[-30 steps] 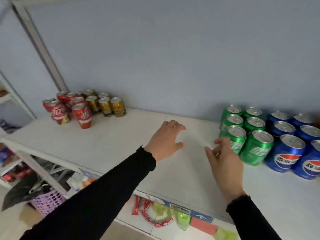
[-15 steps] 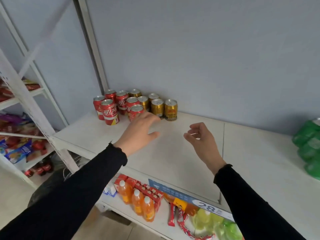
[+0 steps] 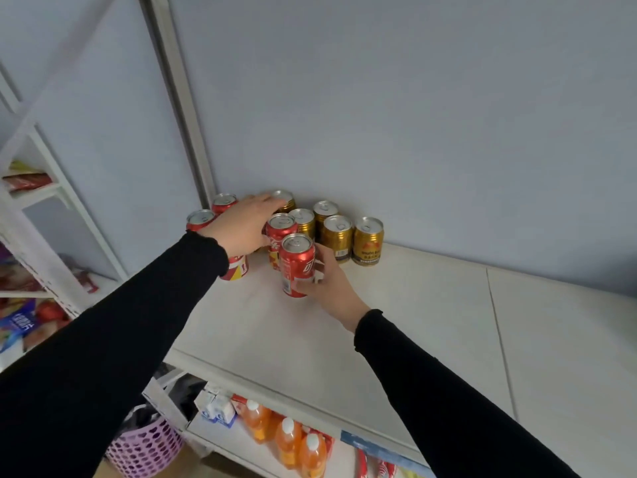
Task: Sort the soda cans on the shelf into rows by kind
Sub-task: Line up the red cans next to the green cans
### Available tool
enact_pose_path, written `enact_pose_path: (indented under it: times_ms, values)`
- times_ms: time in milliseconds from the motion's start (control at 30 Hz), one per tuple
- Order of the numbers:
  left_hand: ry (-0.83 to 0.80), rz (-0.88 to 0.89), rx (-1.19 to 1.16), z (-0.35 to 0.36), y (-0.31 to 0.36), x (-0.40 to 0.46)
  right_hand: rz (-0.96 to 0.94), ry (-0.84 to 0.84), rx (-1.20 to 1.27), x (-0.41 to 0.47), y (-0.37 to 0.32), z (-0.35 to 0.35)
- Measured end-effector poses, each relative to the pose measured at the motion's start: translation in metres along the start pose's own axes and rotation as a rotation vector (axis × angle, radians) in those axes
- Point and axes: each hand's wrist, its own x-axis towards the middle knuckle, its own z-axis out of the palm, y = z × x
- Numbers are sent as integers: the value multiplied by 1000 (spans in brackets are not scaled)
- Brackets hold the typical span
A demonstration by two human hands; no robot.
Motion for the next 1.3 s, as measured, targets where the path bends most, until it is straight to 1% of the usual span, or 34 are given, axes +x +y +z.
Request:
enact_pose_path:
  times_ms: [67, 167, 300, 400, 467, 567, 667, 833, 967, 1100, 1200, 1300]
  values:
    - [-81, 56, 39, 1, -3, 14, 4, -20, 5, 10, 1, 6]
    - [-155, 97, 47, 6, -5, 26, 31, 12, -27, 17, 8, 12]
    - [-142, 116, 89, 14, -10, 37, 31, 9, -71, 19, 12, 15]
    - [-145, 115, 51, 14, -18, 41, 56, 19, -38, 15, 11, 16]
    - [-175, 121, 29, 9, -20, 41, 60, 65, -10, 9, 11, 14]
    - [-203, 158, -9, 0, -14, 38, 53, 190, 78, -7, 11, 1]
    - [-198, 243, -55, -4, 15, 37, 36, 345, 123, -33, 8, -31]
    - [-223, 374, -214, 4, 110, 51, 63, 671, 85, -87, 14, -119]
    - [-185, 458, -309, 30, 196, 74, 110, 864, 30, -136, 31, -195]
    - [-163, 523, -334, 60, 288, 99, 155, 1007, -7, -174, 58, -263]
    - [-180, 514, -319, 83, 349, 120, 167, 1070, 9, -189, 79, -308]
    - [-201, 497, -267, 103, 400, 142, 173, 1109, 23, -186, 103, -347]
